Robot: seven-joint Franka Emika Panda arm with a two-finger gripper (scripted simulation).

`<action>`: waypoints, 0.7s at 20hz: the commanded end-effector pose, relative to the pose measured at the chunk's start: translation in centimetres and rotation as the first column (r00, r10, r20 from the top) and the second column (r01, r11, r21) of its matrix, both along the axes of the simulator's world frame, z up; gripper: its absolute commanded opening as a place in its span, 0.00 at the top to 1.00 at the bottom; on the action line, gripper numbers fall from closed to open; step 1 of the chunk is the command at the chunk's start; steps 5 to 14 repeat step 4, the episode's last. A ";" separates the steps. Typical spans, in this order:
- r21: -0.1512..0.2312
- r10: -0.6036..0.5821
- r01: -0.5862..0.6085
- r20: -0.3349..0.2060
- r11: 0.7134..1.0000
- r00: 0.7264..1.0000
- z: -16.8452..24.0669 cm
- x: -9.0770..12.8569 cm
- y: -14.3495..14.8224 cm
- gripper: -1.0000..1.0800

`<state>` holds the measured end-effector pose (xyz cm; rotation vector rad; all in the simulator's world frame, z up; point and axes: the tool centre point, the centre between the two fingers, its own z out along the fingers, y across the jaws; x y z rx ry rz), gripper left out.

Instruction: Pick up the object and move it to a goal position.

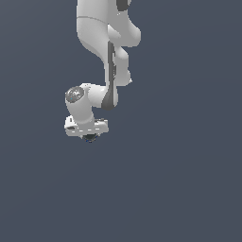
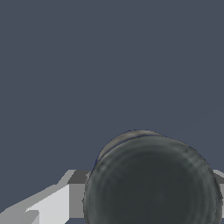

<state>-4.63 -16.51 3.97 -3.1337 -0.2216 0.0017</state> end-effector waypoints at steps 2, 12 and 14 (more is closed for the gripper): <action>0.000 0.002 -0.002 0.001 1.000 1.000 0.1 -0.1 -0.1 1.00; 0.000 0.002 -0.002 0.001 1.000 1.000 0.1 0.0 -0.1 1.00; 0.000 0.002 -0.002 0.001 1.000 1.000 0.1 0.0 -0.1 1.00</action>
